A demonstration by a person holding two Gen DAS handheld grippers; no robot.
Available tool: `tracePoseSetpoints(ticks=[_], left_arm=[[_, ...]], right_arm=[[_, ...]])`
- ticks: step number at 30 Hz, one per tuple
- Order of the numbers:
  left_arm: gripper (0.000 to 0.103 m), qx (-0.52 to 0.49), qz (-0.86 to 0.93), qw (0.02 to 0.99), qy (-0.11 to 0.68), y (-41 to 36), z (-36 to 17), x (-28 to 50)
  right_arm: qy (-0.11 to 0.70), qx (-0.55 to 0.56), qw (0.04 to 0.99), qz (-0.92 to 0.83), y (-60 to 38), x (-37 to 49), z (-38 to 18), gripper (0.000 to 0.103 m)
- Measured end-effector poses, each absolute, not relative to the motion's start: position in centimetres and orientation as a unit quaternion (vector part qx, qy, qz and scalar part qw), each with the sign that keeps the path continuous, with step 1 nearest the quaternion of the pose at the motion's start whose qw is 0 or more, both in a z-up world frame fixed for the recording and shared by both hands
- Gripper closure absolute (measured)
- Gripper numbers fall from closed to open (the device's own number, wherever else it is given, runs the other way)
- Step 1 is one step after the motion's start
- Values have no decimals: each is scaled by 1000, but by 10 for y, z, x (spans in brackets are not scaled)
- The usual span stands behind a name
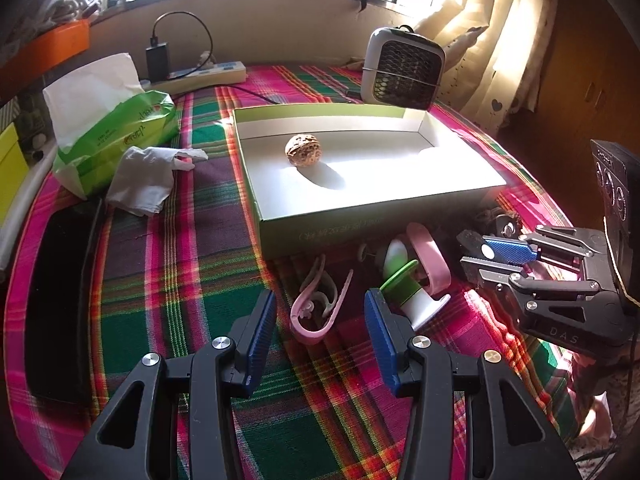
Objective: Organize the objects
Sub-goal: 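Lower the left tool onto the pink hook-shaped clip and close it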
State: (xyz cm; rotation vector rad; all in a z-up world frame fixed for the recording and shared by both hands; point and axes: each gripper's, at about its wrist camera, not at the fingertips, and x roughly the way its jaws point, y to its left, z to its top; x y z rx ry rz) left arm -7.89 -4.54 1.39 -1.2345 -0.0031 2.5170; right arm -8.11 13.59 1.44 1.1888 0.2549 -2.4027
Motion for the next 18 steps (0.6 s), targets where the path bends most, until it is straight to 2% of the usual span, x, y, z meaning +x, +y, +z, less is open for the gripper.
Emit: tracePoseSetpoints(ticks=[18], left_arm=[[60, -430, 890, 140, 60, -29, 8, -86]], right_arm=[[93, 426, 220, -873, 135, -85, 14, 75]])
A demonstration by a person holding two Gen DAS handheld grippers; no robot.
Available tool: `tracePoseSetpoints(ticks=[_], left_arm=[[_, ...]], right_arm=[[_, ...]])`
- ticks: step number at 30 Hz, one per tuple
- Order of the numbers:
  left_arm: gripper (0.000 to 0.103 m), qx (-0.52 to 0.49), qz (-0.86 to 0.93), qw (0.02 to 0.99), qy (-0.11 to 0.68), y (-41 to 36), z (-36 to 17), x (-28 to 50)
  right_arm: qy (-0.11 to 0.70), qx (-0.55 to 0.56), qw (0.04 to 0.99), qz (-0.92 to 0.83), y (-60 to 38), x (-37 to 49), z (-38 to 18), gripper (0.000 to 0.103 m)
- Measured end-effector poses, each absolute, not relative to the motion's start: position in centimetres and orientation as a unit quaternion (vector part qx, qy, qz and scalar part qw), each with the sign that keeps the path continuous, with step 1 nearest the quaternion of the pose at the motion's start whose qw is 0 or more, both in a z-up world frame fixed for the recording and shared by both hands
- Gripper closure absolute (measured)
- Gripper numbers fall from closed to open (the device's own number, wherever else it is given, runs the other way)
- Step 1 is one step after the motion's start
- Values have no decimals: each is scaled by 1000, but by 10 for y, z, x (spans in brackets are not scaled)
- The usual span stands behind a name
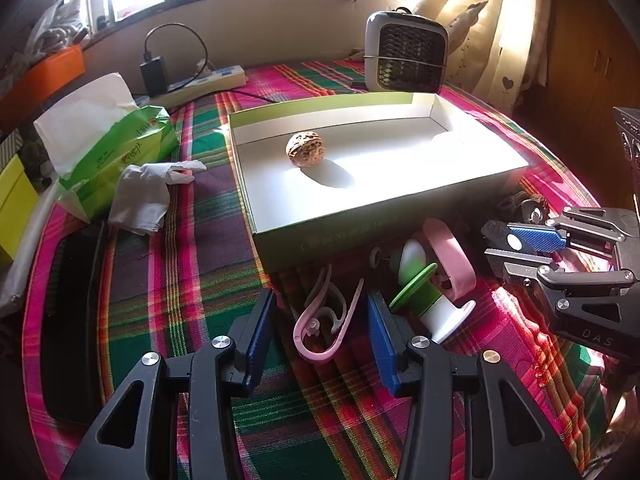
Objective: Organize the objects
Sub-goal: 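Lower the left tool onto the pink hook-shaped clip and close it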
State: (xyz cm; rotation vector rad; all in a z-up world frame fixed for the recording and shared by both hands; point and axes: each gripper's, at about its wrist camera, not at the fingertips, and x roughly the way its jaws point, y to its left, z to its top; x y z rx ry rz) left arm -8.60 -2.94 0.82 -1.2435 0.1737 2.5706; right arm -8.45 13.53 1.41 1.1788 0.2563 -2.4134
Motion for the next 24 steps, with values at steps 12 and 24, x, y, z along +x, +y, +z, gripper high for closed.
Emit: tracePoseSetpoints(ticks=[12, 24], left_arm=[[81, -429, 893, 126, 54, -31, 10, -86], [82, -430, 893, 126, 50, -30, 10, -86]], right_arm=[[92, 425, 220, -873, 135, -85, 14, 75], [93, 425, 220, -873, 135, -84, 13, 75]])
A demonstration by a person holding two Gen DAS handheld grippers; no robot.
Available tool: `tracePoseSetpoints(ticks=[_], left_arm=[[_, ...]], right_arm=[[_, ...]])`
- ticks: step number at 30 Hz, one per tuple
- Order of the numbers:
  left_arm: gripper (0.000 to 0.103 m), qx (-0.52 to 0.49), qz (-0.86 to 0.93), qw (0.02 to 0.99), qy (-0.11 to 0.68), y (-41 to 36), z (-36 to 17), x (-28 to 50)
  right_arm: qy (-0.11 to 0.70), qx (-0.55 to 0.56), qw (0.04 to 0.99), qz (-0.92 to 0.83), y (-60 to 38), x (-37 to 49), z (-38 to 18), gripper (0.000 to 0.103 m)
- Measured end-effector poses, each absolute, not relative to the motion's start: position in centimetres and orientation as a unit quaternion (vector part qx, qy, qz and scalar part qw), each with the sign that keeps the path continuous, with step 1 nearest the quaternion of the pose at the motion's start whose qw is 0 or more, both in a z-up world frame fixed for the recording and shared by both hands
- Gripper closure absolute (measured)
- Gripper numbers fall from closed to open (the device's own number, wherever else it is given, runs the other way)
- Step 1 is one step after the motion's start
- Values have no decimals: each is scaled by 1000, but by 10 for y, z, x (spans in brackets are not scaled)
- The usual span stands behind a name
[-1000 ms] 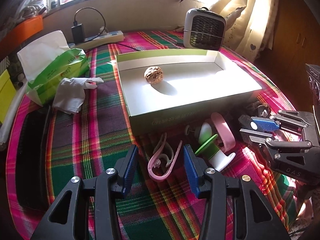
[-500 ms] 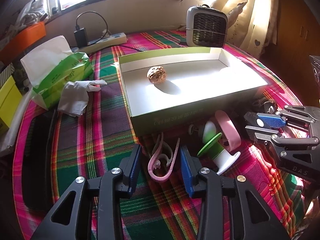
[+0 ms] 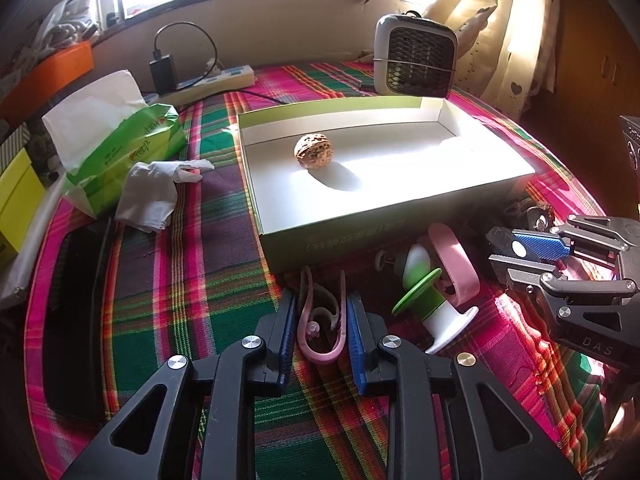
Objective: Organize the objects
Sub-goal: 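Carry the black device in the right tool and pink clip in the left tool into the box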
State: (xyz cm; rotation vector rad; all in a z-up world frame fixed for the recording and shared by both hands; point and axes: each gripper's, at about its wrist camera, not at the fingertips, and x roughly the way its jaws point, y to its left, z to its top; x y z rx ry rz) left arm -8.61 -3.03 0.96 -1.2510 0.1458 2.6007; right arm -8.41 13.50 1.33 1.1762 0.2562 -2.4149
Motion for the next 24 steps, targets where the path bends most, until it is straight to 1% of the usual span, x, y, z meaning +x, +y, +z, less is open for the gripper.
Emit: tracePoseSetpoints(ticks=[24], left_arm=[[82, -430, 893, 121, 45, -30, 11, -86]], right_arm=[[92, 426, 212, -875, 136, -83, 13, 75]])
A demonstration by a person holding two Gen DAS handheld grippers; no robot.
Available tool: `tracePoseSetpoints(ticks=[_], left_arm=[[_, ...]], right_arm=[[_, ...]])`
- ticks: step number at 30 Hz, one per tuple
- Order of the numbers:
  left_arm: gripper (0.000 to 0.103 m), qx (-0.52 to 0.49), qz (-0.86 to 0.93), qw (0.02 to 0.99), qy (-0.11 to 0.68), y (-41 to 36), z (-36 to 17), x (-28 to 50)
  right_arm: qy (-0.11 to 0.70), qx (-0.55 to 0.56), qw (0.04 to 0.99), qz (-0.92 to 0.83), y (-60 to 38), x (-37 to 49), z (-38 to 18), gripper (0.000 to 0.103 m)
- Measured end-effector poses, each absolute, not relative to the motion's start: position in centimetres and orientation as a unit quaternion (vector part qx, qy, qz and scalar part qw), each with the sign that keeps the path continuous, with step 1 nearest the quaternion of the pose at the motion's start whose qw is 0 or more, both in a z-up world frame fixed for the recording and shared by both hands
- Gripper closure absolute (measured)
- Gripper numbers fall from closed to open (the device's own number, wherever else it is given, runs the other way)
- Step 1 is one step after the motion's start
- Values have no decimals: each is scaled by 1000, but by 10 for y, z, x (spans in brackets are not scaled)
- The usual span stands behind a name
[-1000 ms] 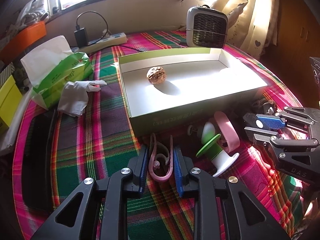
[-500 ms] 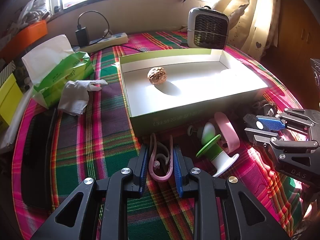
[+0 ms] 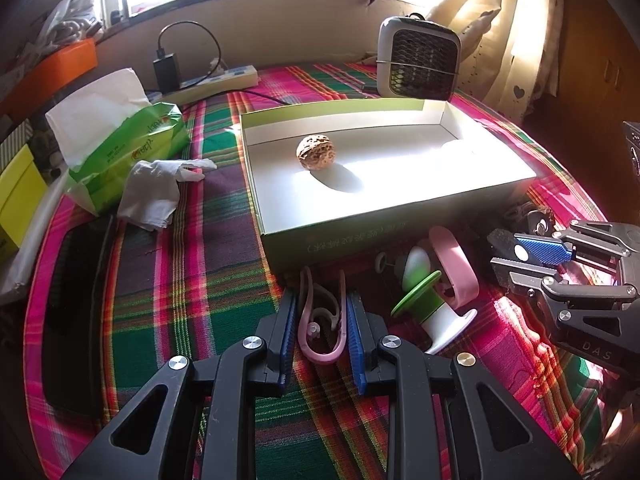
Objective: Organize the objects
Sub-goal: 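Carry the black device in the right tool and pink clip in the left tool into the box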
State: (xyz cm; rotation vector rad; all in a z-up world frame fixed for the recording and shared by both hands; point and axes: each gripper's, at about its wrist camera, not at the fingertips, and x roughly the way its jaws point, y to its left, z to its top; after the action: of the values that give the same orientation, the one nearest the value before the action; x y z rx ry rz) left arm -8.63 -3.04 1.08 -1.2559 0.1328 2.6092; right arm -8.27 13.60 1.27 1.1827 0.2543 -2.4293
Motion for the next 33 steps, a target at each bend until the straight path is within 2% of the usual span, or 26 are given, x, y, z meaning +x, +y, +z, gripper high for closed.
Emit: tracePoseSetpoints(ticks=[33], left_arm=[[82, -408, 902, 132, 46, -20, 43, -81]], right_arm=[[79, 416, 213, -880, 140, -82, 41, 75]])
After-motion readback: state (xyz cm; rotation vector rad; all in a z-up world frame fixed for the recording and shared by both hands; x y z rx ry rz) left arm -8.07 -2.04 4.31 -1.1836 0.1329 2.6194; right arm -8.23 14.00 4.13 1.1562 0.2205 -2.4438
